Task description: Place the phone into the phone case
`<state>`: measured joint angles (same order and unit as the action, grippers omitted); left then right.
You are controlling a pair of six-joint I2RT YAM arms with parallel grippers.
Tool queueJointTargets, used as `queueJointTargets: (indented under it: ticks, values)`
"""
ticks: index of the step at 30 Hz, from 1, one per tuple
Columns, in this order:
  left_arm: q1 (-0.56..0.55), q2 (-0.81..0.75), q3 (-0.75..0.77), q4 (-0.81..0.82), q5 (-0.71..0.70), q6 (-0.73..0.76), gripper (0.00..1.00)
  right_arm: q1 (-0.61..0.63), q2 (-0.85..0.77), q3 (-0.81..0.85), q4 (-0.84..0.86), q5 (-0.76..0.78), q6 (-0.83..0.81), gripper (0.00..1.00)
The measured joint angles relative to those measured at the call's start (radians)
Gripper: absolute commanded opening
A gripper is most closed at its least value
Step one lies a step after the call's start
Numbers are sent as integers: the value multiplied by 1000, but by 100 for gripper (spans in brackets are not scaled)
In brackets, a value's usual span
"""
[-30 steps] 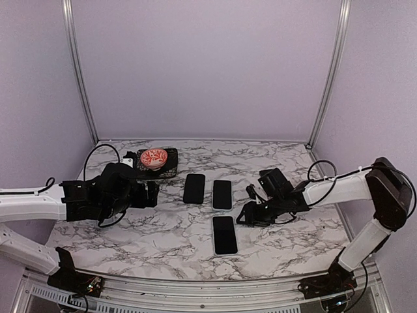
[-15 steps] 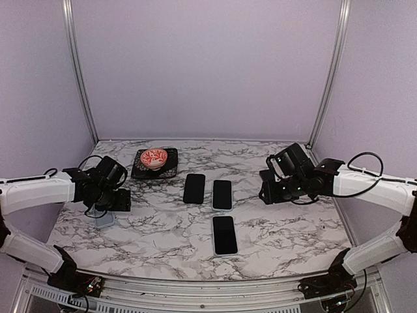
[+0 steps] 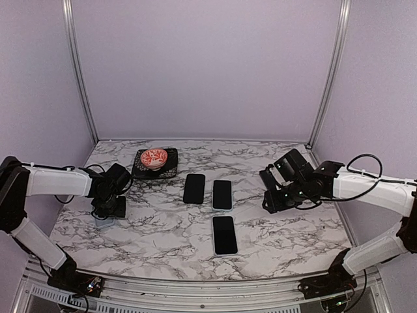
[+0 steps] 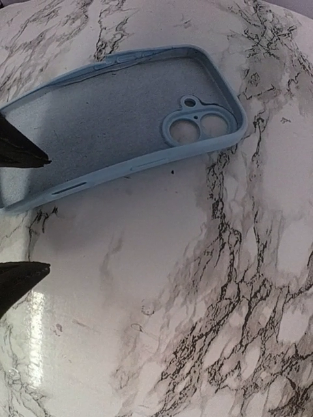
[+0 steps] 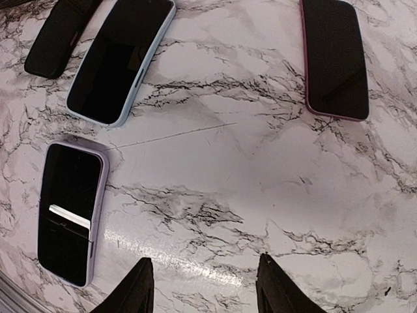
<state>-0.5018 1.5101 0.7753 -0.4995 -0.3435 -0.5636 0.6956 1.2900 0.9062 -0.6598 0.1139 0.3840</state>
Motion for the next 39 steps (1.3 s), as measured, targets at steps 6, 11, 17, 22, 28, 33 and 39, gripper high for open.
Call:
queueJointTargets:
  ticks: [6, 11, 17, 22, 28, 33, 39]
  values:
    - [6, 29, -25, 60, 46, -16, 42, -5, 3, 16, -44, 0, -45, 52]
    - [6, 28, -39, 105, 48, -48, 0, -18, 15, 76, -59, 0, -82, 52]
    - [-7, -18, -77, 122, 45, -114, 0, -23, 18, 112, -63, 0, -108, 52]
    - [-314, -44, -42, 130, 120, -225, 0, -26, 20, 114, -68, 0, -123, 52]
    - [-681, 105, 192, 143, 122, -373, 0, -27, 24, 114, -68, 0, -127, 52]
    - [-816, 379, 425, 159, 125, -408, 0, -27, 35, 114, -68, 0, -127, 52]
    - [-831, 449, 489, 137, 66, -452, 0, -29, 35, 114, -71, 2, -127, 53]
